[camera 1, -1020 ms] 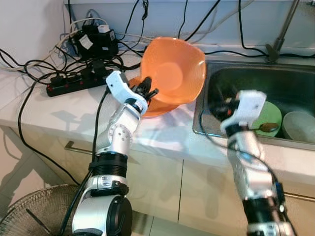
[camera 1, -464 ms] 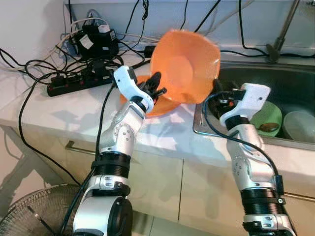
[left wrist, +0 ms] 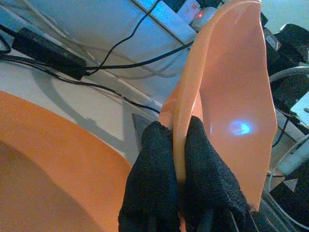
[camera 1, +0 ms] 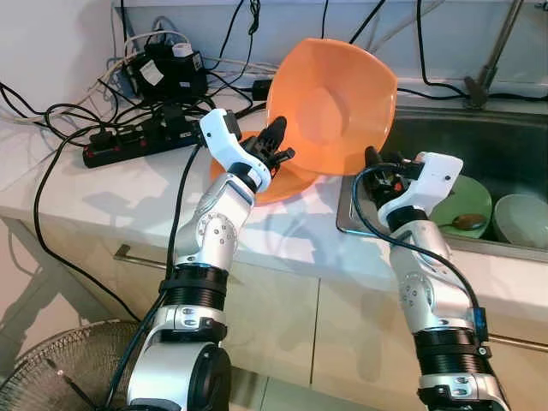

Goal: Kitchen organization

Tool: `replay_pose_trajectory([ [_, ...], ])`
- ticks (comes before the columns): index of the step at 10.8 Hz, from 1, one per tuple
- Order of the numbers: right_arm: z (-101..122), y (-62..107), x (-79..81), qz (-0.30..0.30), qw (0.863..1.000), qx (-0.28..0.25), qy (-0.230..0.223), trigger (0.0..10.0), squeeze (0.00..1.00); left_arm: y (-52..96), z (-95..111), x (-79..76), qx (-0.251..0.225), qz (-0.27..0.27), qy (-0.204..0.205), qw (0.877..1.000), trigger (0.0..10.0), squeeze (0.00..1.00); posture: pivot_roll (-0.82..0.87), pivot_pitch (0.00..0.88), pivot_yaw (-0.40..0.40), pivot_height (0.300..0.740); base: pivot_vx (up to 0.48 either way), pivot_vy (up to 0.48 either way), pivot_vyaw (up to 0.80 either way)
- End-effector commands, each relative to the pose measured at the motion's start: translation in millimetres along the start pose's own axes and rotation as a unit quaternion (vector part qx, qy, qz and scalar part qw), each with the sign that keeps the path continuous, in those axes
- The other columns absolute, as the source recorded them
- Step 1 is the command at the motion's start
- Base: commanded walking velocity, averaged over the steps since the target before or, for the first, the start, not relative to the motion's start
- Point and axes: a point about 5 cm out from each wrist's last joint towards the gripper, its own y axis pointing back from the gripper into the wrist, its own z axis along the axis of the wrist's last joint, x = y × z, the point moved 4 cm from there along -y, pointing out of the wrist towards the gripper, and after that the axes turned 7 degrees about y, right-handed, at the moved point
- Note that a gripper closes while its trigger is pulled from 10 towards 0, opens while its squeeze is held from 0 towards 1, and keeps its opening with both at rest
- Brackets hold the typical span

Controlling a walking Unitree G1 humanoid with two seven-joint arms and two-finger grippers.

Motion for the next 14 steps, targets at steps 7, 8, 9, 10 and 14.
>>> replay_pose_trajectory([
  [7,8,-9.9,-0.4,-0.014,0.986,-0.003,-0.165,10.0,0.0,-0.9,-14,-27.3,0.012,-0.066,0.019,0.998,10.0,0.0,0.02,0.0,0.135,0.74,0.0,0.0,0.0],
  [8,13,-12.0,-6.4,-0.022,0.984,-0.012,-0.177,10.0,0.0,-0.6,-15,-27.1,0.013,-0.067,0.017,0.998,10.0,0.0,0.02,0.0,0.136,0.74,0.0,0.0,0.0],
  [9,15,-13.5,-9.7,-0.025,0.983,-0.016,-0.182,10.0,0.0,-0.5,-15,-27.0,0.014,-0.067,0.016,0.998,10.0,0.0,0.02,0.0,0.137,0.74,0.0,0.0,0.0],
  [10,18,-14.6,-12.0,-0.025,0.982,-0.021,-0.185,10.0,0.0,-0.4,-16,-26.9,0.015,-0.068,0.016,0.997,10.0,0.0,0.02,0.0,0.137,0.74,0.0,0.0,0.0],
  [14,19,-15.1,-12.3,-0.02,0.981,-0.024,-0.19,0.0,0.0,-0.2,-18,-26.8,0.019,-0.069,0.014,0.997,10.0,0.0,0.01,0.0,0.138,0.74,0.0,0.0,0.0],
])
